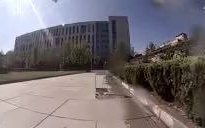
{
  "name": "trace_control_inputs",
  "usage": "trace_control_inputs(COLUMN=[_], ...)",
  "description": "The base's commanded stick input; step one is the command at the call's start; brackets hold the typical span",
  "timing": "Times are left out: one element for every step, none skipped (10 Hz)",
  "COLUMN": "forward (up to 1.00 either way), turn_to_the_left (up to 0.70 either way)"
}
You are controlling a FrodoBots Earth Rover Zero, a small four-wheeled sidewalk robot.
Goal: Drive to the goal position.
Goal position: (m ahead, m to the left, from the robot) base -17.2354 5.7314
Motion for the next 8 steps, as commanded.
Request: trace_control_inputs(forward=[0.00, 0.02, 0.03, 0.02, 0.04, 0.04, 0.04, 0.04], turn_to_the_left=[0.00, 0.00, 0.00, 0.00, 0.00, 0.00, 0.00, 0.00])
